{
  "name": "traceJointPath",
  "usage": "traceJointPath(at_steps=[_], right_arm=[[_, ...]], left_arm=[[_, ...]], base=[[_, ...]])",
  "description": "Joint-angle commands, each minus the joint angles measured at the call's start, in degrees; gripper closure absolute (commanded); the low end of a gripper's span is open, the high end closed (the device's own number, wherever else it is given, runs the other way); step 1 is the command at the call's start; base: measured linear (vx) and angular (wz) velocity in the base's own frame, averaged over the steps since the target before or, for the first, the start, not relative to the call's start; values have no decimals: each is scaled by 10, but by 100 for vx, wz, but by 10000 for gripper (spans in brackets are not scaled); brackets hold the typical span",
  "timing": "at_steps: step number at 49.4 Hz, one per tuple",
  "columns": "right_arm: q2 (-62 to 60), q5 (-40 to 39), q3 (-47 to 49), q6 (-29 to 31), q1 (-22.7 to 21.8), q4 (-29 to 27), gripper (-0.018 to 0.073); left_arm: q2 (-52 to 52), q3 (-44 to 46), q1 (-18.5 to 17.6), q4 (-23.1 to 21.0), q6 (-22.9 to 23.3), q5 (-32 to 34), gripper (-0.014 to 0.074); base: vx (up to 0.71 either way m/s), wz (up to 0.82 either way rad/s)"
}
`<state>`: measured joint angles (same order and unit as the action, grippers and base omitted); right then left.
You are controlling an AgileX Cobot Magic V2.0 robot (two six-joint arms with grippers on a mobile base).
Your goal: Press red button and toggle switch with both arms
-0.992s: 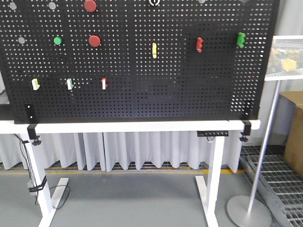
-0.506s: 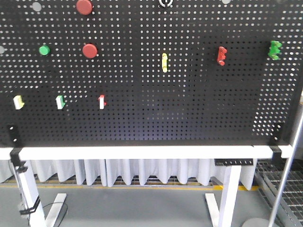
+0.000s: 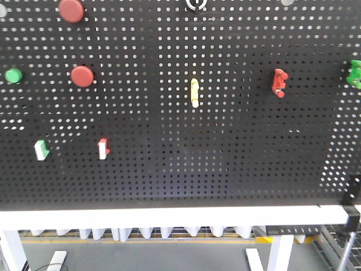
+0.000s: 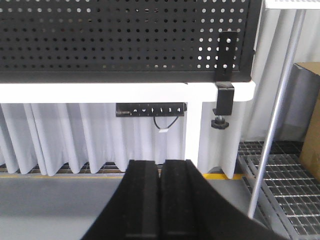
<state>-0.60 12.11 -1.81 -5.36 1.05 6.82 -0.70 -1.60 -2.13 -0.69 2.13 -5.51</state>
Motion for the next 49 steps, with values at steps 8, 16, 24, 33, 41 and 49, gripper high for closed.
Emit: traceJointPath(at_steps=[8, 16, 24, 33, 41, 49], right_arm=[[-9, -44, -6, 4, -1, 2, 562], [-9, -44, -6, 4, -1, 2, 562], [-9, -44, -6, 4, -1, 2, 562], [-9, -44, -6, 4, -1, 2, 562], [-9, -44, -6, 4, -1, 2, 562], [-9, -44, -6, 4, -1, 2, 562]], left_arm=[[6, -15, 1, -6, 4, 49, 594], [6, -15, 1, -6, 4, 49, 594], [6, -15, 1, -6, 4, 49, 594], [6, -15, 1, -6, 4, 49, 594], [6, -15, 1, -6, 4, 49, 594], [6, -15, 1, -6, 4, 49, 594]], base=[[19, 0], [15, 2], [11, 1], [7, 0], [4, -1], [1, -1]])
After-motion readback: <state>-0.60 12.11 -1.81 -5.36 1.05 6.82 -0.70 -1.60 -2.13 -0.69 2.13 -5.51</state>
